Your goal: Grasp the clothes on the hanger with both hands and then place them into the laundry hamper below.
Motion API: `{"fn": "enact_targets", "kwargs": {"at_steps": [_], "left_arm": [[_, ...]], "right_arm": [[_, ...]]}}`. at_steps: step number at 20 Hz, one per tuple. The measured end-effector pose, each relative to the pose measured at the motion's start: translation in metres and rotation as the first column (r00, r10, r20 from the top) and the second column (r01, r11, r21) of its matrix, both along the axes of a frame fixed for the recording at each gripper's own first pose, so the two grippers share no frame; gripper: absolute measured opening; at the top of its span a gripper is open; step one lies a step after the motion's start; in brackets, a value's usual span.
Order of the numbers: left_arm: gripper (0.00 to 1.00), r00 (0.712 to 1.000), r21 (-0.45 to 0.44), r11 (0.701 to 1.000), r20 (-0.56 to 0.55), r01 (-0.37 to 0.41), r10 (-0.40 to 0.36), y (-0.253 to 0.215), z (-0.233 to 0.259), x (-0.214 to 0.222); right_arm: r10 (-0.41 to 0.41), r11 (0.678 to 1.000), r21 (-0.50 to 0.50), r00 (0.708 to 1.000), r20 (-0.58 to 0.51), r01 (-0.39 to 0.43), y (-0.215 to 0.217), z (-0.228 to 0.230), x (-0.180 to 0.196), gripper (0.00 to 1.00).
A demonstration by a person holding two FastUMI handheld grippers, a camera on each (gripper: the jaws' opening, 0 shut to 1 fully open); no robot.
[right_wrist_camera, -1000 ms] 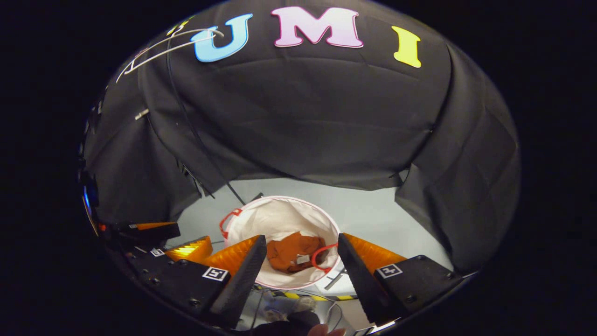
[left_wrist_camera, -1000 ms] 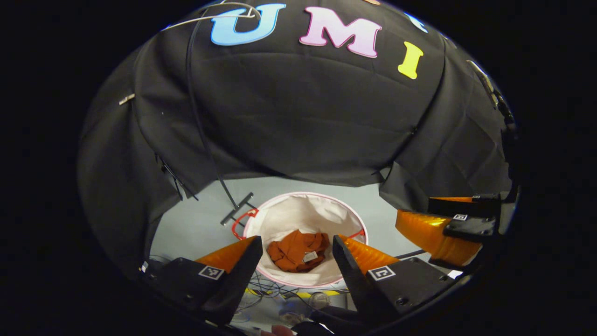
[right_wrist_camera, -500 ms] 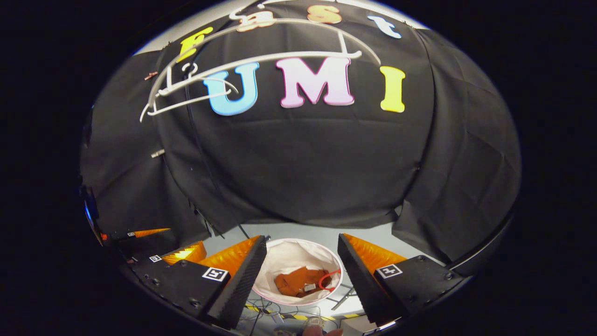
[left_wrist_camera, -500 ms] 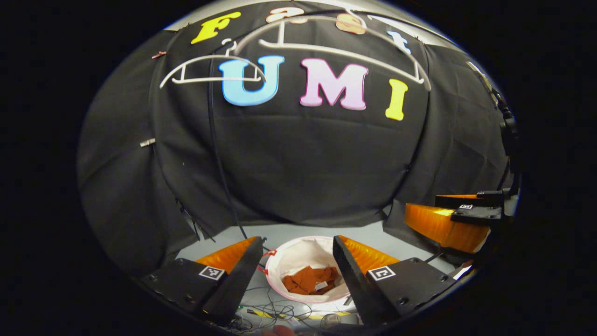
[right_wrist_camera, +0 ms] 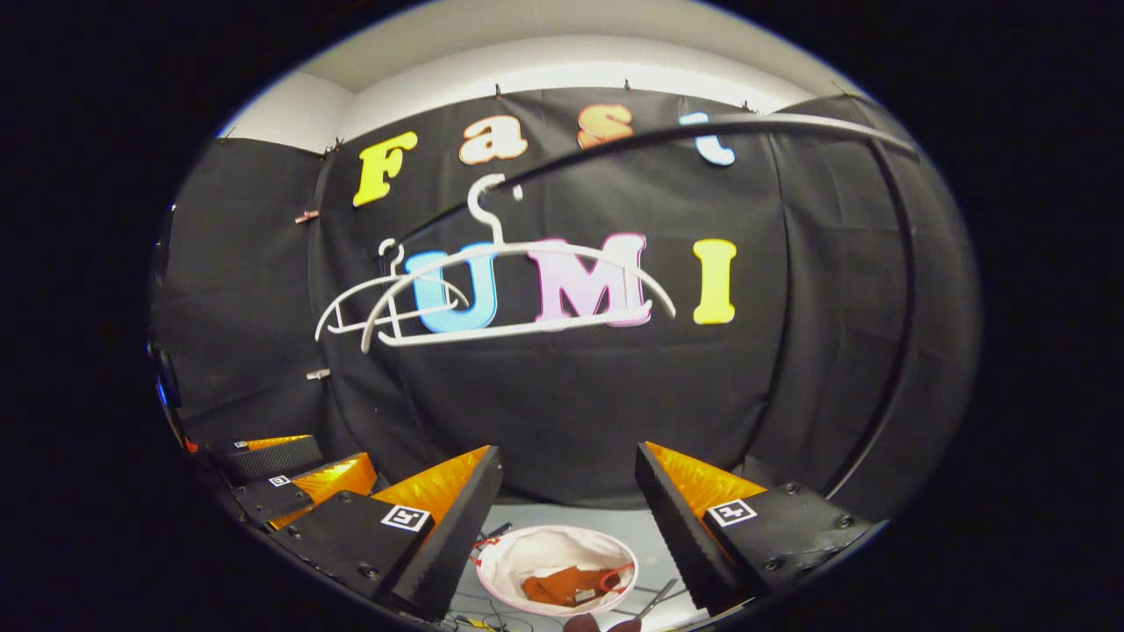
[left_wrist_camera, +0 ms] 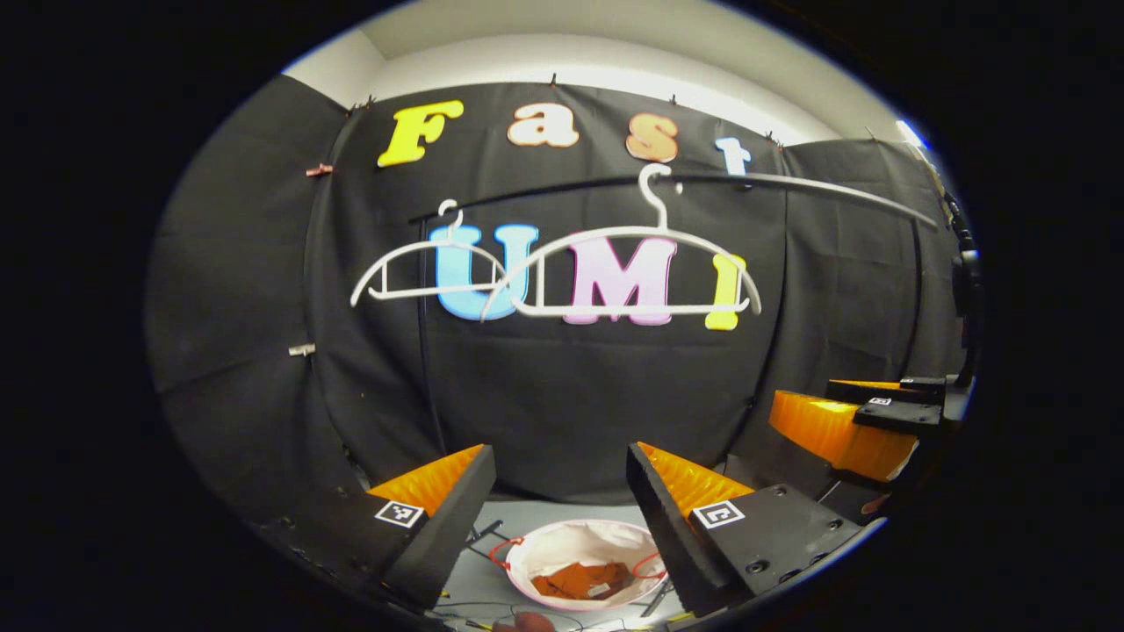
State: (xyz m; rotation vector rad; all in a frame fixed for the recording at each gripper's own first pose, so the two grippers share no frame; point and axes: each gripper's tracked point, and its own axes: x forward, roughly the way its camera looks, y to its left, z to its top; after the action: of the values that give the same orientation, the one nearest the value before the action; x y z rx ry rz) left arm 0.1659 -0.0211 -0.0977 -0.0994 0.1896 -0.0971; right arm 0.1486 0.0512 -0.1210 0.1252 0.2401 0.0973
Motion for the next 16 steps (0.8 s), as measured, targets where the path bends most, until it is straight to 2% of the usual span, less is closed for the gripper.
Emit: {"fn": "enact_targets", "kwargs": {"at_steps": [3,4,5,6,8,9,10,11,12,14,16], "left_arm": [[0.92,0.997,-0.028,0.999,0.071,-0.016,0.018,0.008,0.031,-0.018],[0.95,0.995,-0.035,0.999,0.098,-0.025,0.028,0.011,0.045,-0.023],[0.92,0.992,-0.039,0.999,0.117,-0.033,0.037,0.014,0.054,-0.027],[0.92,0.99,-0.038,0.998,0.13,-0.045,0.049,0.018,0.063,-0.031],[0.92,0.982,-0.032,0.997,0.175,-0.068,0.072,0.022,0.086,-0.038],[0.95,0.976,-0.023,0.997,0.2,-0.08,0.083,0.026,0.097,-0.044],[0.92,0.971,-0.009,0.996,0.22,-0.09,0.09,0.028,0.105,-0.047],[0.92,0.968,0.003,0.995,0.231,-0.1,0.096,0.03,0.108,-0.047],[0.92,0.966,0.006,0.995,0.24,-0.102,0.098,0.031,0.112,-0.05],[0.95,0.961,-0.003,0.995,0.257,-0.1,0.098,0.028,0.12,-0.056],[0.95,0.96,-0.004,0.995,0.263,-0.102,0.1,0.028,0.122,-0.057]], "right_arm": [[-0.013,1.0,0.026,0.996,0.092,0.01,-0.001,0.045,-0.011,0.98],[-0.008,1.0,0.029,0.993,0.121,0.004,0.001,0.058,-0.013,0.98],[-0.006,1.0,0.025,0.989,0.146,0.002,0.0,0.068,-0.016,0.93],[0.0,1.0,0.023,0.987,0.159,-0.004,-0.001,0.075,-0.018,1.0],[0.001,1.0,0.022,0.984,0.179,-0.005,-0.007,0.085,-0.026,1.0],[0.001,1.0,0.019,0.982,0.191,-0.005,-0.009,0.091,-0.028,1.0],[-0.003,1.0,0.013,0.98,0.2,0.0,-0.01,0.095,-0.029,1.0],[0.002,1.0,0.005,0.978,0.21,-0.004,-0.008,0.1,-0.031,0.92],[0.012,1.0,0.0,0.975,0.22,-0.012,-0.006,0.105,-0.031,1.0],[0.017,1.0,-0.009,0.97,0.243,-0.015,-0.005,0.112,-0.032,0.95],[0.018,1.0,-0.002,0.968,0.252,-0.019,-0.002,0.115,-0.032,0.98]]}}
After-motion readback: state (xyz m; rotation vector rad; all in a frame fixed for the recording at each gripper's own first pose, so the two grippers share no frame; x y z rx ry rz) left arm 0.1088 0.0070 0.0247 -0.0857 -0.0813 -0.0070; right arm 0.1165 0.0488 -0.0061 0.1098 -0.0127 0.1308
